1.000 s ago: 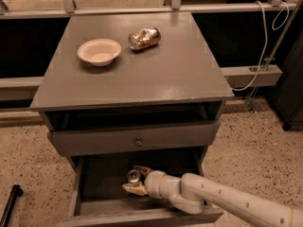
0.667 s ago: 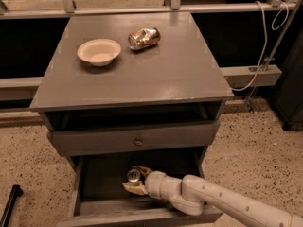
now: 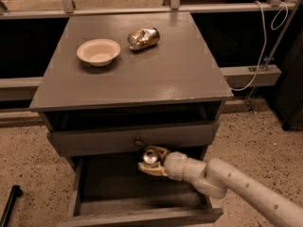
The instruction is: Pick green can from middle drawer and place on counter
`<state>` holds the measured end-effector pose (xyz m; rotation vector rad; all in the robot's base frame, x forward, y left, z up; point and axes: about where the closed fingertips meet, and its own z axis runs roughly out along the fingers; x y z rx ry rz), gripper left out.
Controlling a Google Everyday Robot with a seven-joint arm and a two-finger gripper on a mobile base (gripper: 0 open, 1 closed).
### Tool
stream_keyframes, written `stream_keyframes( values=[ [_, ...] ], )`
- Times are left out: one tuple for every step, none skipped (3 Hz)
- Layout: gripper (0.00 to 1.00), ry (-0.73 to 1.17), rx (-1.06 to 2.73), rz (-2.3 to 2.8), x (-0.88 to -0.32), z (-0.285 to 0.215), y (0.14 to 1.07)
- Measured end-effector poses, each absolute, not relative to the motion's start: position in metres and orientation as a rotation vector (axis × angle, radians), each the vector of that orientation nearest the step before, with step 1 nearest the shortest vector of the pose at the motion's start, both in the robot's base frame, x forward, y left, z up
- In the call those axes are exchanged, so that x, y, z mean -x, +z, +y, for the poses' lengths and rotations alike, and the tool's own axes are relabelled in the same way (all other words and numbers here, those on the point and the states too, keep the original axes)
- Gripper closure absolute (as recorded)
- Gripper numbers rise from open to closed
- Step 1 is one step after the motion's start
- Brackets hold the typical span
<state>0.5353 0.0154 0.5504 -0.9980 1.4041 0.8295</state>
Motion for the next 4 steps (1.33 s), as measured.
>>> stream_keyframes(
  values=[
    [1.0,0.796,1.084,1.351,-0.546,-0.008,0.599],
    [1.0,0.796,1.084,1.351,-0.546,-0.008,0.599],
    [1.0,0.829,1.17,1.294,-0.539,-0.005,0.612],
    [1.0,0.84,1.395,1.223,-0.528,-0.011,0.646]
  ],
)
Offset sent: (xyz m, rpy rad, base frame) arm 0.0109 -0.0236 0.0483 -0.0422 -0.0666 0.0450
